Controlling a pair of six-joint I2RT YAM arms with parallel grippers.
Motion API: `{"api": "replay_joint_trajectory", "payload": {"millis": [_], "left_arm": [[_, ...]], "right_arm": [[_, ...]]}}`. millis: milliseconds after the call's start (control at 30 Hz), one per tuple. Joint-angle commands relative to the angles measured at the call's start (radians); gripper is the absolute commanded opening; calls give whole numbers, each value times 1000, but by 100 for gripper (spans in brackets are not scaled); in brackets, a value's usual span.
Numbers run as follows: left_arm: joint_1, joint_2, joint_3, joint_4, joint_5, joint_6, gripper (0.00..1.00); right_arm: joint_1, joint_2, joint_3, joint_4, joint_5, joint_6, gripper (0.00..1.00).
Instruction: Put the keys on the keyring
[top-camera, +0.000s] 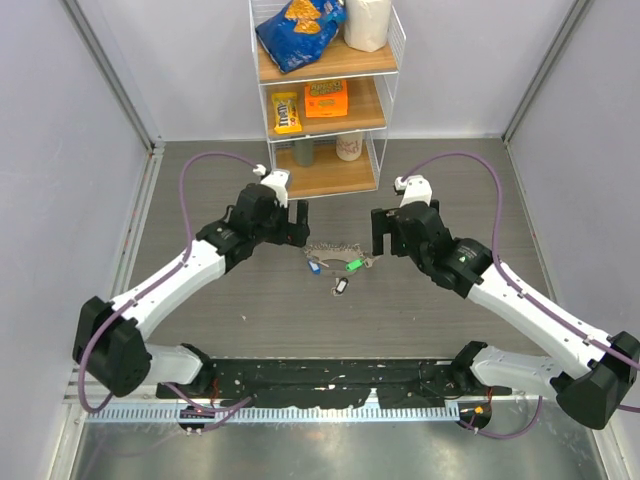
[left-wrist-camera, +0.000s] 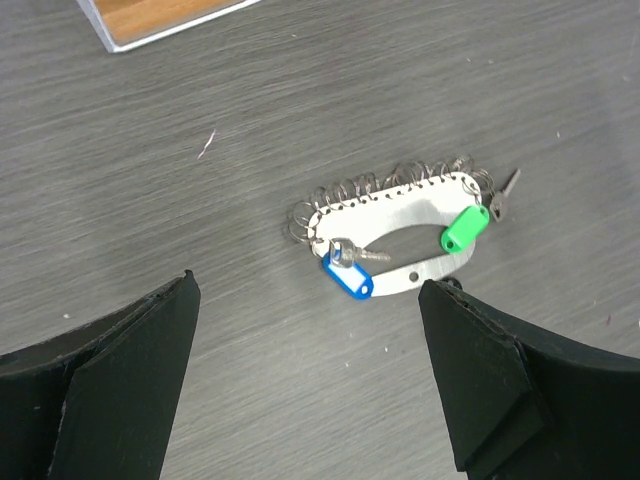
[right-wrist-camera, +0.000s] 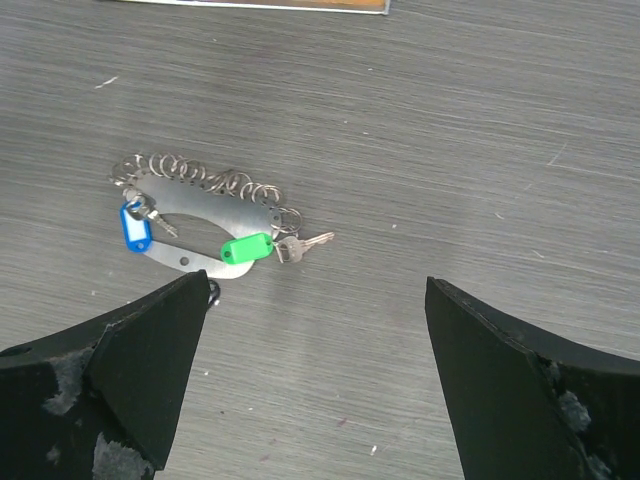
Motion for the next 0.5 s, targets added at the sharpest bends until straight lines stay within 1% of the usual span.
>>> {"api": "replay_joint_trajectory", "payload": {"millis": [0, 33, 233, 433, 467], "left_arm": [[52, 72, 32, 103, 120, -114, 99], [58, 95, 40, 102, 130, -124, 97], [90, 214, 75, 100, 148, -160, 91], [109, 319, 97, 141, 208, -194, 77], [109, 327, 98, 151, 219, -200, 76]], "right_arm": [[-1, 9, -7, 73, -61, 38, 96], [-2, 6, -15, 82, -65, 38, 96], [-1, -25, -55, 97, -78, 27, 96], [-9, -34, -81, 126, 13, 35, 96], [-27, -14, -84, 154, 5, 40, 98]]}}
